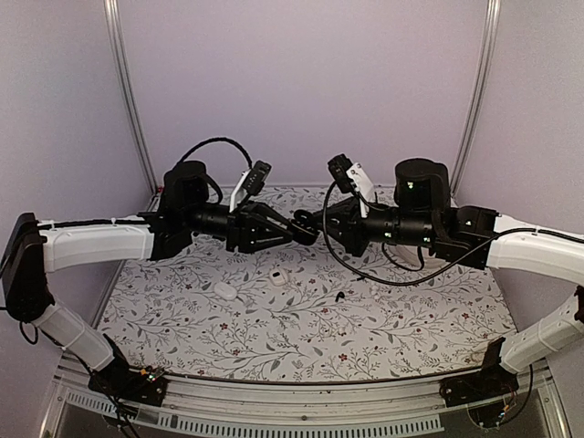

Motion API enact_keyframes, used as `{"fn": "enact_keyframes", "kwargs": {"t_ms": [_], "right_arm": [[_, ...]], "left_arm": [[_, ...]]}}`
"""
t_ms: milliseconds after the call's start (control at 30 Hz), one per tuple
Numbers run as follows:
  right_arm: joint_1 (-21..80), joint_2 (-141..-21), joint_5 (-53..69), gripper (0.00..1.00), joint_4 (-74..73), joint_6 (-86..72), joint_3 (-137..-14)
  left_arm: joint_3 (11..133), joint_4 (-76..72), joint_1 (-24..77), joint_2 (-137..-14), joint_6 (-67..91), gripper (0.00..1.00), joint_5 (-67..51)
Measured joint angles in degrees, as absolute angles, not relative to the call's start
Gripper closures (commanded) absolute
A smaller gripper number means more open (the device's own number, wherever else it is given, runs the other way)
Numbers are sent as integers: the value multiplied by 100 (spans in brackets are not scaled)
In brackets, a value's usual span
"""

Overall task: Insert the wireless bluetooth earbuds into the charging case
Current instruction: Pass from the right arm to the left

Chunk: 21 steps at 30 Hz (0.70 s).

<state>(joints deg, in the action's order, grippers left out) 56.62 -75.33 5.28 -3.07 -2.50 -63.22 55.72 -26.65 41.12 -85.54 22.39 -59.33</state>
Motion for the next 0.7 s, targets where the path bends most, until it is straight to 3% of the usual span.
{"fn": "enact_keyframes", "kwargs": {"t_ms": [533, 700], "right_arm": [[5664, -7537, 976, 96, -454, -104, -6471], [5662, -7620, 1090, 96, -517, -102, -6615]], "left_arm": [[5697, -2276, 4112, -8665, 2126, 62, -6219], [5697, -2324, 4115, -8661, 2104, 68, -6298]]}}
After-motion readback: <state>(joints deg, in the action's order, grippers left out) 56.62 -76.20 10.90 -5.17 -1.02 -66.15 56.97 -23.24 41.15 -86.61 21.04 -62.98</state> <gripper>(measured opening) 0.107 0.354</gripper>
